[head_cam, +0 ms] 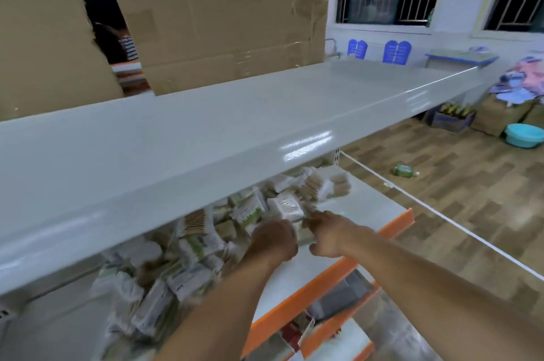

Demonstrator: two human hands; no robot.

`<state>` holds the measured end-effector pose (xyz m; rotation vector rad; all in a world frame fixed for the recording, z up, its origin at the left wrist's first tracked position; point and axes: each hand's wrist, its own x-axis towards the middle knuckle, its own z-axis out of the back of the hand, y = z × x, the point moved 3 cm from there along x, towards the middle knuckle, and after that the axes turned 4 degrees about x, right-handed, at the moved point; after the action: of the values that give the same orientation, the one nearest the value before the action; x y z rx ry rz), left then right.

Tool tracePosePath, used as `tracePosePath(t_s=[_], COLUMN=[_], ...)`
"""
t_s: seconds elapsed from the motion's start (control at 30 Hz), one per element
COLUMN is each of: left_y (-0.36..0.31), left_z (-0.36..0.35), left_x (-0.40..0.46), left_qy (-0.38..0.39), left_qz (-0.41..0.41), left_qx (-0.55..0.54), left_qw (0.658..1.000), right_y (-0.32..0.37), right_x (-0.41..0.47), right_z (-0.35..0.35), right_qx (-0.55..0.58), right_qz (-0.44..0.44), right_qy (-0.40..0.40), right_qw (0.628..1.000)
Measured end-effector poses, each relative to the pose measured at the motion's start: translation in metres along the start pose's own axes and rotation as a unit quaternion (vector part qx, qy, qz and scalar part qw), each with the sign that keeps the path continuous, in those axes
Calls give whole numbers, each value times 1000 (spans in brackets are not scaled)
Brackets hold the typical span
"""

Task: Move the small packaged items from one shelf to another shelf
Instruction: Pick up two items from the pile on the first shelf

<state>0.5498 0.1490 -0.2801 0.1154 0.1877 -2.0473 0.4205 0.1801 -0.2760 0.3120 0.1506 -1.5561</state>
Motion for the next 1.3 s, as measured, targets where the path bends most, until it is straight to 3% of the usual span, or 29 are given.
tracePosePath(t_s=[0.23, 0.43, 0.6, 0.77, 0.9, 1.03, 1.17, 1.3], left_y=[0, 1, -5, -4, -1, 4, 9, 17], left_z=[-16, -31, -37, -41, -39, -36, -29, -31], left_x=[11, 3, 6, 7, 8, 9, 8, 10], left_qy=[-18, 17, -22, -60, -97, -111, -107, -79], left_qz=[87, 158, 178, 189, 191, 192, 174, 193], left_qx=[-95, -140, -192, -189, -225, -242, -250, -285], left_qw=[992, 977, 965, 962, 950, 945, 946, 936], right_y=[-16, -27, -39, -47, -51, -49, -48, -48], right_x=[26, 35, 39, 40, 38, 39, 39, 39], right_z=[3, -4, -10, -10, -9, -2, 8, 13], right_qx=[-17, -46, -18, 15, 39, 149, 299, 519], right_qz=[78, 114, 148, 125, 119, 96, 60, 5], right_qy=[-3, -10, -35, -63, -38, -2, 31, 96], right_qw=[997, 992, 988, 990, 991, 984, 952, 849])
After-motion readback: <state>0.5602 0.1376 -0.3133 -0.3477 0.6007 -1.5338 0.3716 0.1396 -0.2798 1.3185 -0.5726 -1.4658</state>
